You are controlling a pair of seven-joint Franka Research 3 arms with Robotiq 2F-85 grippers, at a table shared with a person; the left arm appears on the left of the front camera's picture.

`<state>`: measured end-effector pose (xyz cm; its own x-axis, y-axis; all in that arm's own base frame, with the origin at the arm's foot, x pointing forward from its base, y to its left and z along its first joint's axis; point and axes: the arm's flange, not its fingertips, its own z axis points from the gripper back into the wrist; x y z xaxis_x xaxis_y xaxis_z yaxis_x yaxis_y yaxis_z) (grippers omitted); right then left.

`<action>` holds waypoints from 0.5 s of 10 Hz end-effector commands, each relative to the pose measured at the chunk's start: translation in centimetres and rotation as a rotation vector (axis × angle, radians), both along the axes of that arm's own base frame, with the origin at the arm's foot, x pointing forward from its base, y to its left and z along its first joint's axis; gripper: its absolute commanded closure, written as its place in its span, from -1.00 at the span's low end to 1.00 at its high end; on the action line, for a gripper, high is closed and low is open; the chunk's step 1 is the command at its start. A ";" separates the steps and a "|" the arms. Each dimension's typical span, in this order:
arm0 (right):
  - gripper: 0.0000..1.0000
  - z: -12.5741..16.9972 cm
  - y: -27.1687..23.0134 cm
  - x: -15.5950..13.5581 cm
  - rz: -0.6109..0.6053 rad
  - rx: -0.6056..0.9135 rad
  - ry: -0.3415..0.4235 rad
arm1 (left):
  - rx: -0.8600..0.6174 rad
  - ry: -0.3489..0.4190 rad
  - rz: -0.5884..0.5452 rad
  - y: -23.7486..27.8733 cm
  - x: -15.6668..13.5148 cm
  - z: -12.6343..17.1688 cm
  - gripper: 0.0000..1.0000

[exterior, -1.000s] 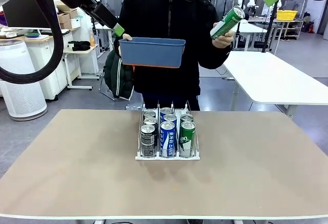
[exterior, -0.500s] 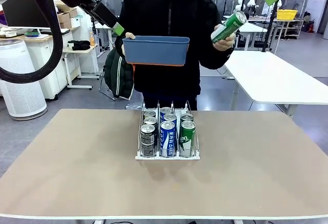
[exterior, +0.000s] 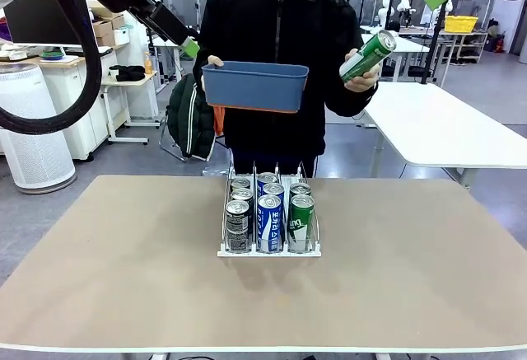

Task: Fill the beverage cans into the dispenser.
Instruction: Pick up the Sprite handed by the human.

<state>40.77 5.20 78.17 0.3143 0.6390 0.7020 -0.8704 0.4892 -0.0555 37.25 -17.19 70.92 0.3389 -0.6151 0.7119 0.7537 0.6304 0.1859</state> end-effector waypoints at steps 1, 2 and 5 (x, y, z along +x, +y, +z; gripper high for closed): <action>-1.00 -0.6 0.2 -0.2 -0.115 -0.012 -0.030 | 0.001 -0.001 -0.001 0.0 0.0 0.0 -1.00; -1.00 -0.3 -0.5 0.5 -0.115 -0.061 -0.065 | 0.001 -0.001 -0.001 0.0 0.0 0.0 -1.00; -1.00 -0.9 0.6 1.6 -0.217 -0.095 -0.141 | 0.001 -0.001 -0.001 0.0 0.0 0.0 -1.00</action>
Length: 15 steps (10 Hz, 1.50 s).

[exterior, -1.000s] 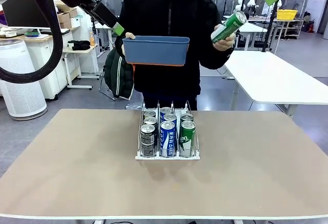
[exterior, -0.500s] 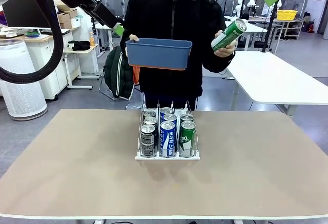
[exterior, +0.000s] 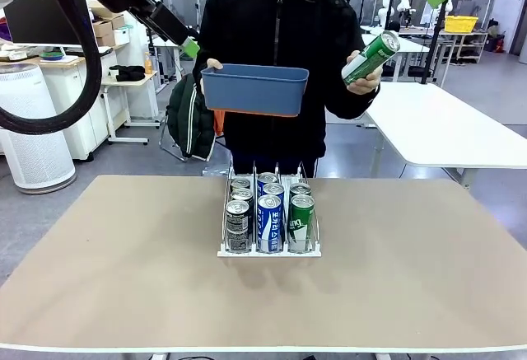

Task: Fill the beverage cans into the dispenser.
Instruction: Pick up the Sprite handed by the human.

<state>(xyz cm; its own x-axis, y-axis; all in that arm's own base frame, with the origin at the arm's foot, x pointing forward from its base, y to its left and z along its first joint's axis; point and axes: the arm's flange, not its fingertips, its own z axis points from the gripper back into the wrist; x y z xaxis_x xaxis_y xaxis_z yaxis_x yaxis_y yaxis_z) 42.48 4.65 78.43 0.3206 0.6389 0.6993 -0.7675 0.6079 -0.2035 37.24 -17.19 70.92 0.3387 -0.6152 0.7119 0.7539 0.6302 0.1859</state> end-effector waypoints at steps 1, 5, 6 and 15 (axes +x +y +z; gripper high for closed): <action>-1.00 -1.2 1.1 0.7 -0.035 -0.035 0.010 | 0.001 -0.001 0.000 0.0 0.0 0.0 -1.00; -1.00 -2.5 3.0 3.7 -0.057 -0.056 0.011 | 0.001 -0.001 0.000 0.0 0.0 0.0 -1.00; -1.00 -2.9 3.6 4.3 -0.079 -0.028 0.025 | 0.001 -0.001 0.000 0.0 0.0 0.0 -1.00; -1.00 -6.7 4.3 8.4 -0.035 0.028 0.182 | 0.001 -0.001 0.000 0.0 0.0 0.0 -1.00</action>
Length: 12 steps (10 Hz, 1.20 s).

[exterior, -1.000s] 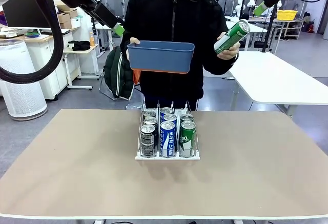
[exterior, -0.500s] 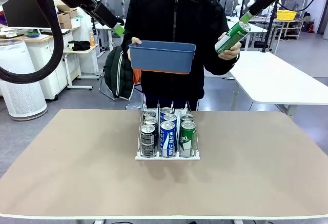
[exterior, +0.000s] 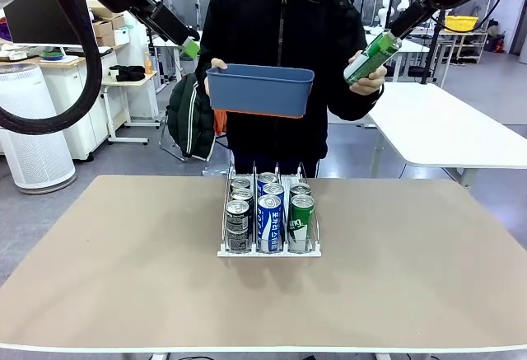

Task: Fill the beverage cans into the dispenser.
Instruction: Pick up the Sprite handed by the human.

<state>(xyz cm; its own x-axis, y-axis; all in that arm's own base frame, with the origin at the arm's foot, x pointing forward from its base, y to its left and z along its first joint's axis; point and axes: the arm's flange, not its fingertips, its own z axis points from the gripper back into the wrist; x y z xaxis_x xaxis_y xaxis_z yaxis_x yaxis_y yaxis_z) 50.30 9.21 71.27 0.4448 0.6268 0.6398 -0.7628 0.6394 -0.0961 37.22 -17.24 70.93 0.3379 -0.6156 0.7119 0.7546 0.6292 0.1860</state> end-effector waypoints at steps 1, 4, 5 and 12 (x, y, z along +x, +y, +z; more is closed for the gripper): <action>-1.00 0.2 -0.4 1.0 0.015 0.057 0.052 | 0.001 -0.001 0.001 0.0 0.0 0.0 -1.00; -1.00 -0.9 -0.5 2.1 0.023 0.092 0.075 | 0.001 -0.001 0.001 0.0 0.0 0.0 -1.00; -1.00 -1.1 -0.4 2.3 0.016 0.094 0.078 | 0.001 -0.001 0.001 0.0 0.0 0.0 -1.00; -1.00 -2.2 -0.4 2.8 -0.002 0.092 0.092 | 0.001 -0.001 0.001 0.0 0.0 0.0 -1.00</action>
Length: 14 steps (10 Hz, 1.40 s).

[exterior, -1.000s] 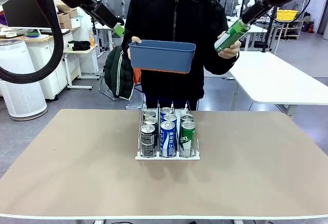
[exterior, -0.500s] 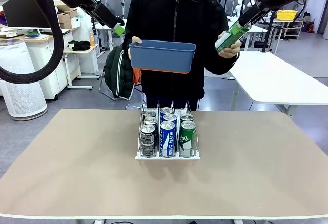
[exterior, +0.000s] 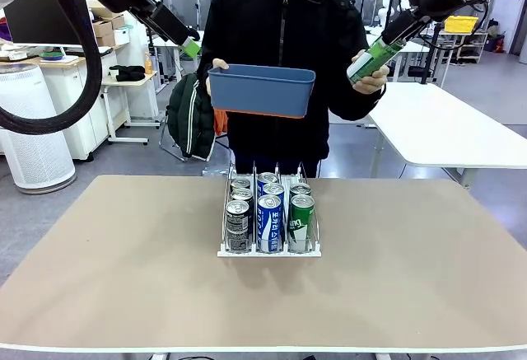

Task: Fill the beverage cans into the dispenser.
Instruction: Pick up the Sprite handed by the human.

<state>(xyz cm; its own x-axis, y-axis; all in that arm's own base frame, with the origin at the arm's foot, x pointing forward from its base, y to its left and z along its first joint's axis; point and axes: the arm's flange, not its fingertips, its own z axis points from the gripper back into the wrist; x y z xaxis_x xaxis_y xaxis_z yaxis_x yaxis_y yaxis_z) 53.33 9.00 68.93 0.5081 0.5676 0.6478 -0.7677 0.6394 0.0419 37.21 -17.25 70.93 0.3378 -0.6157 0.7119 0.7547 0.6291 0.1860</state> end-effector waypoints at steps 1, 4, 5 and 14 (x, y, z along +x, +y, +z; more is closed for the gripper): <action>-1.00 0.1 -0.2 -0.2 -0.006 -0.002 -0.009 | 0.001 -0.001 0.001 0.0 0.0 0.0 -1.00; -0.44 0.2 0.1 -0.2 -0.009 0.030 0.001 | 0.001 -0.001 0.001 0.0 0.0 0.0 -1.00; -0.21 0.2 0.1 -0.2 -0.011 0.032 0.003 | 0.001 -0.001 0.001 0.0 0.0 0.0 -1.00; 1.00 0.2 0.0 -0.2 0.000 0.008 0.006 | 0.001 -0.001 0.001 0.0 0.0 0.0 -1.00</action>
<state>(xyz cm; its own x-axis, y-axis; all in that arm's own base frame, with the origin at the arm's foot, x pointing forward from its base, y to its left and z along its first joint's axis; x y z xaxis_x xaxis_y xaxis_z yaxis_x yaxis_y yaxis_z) 53.09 9.08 69.11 0.5114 0.5643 0.6481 -0.7705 0.6350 0.0552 37.21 -17.25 70.93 0.3378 -0.6157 0.7119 0.7547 0.6291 0.1860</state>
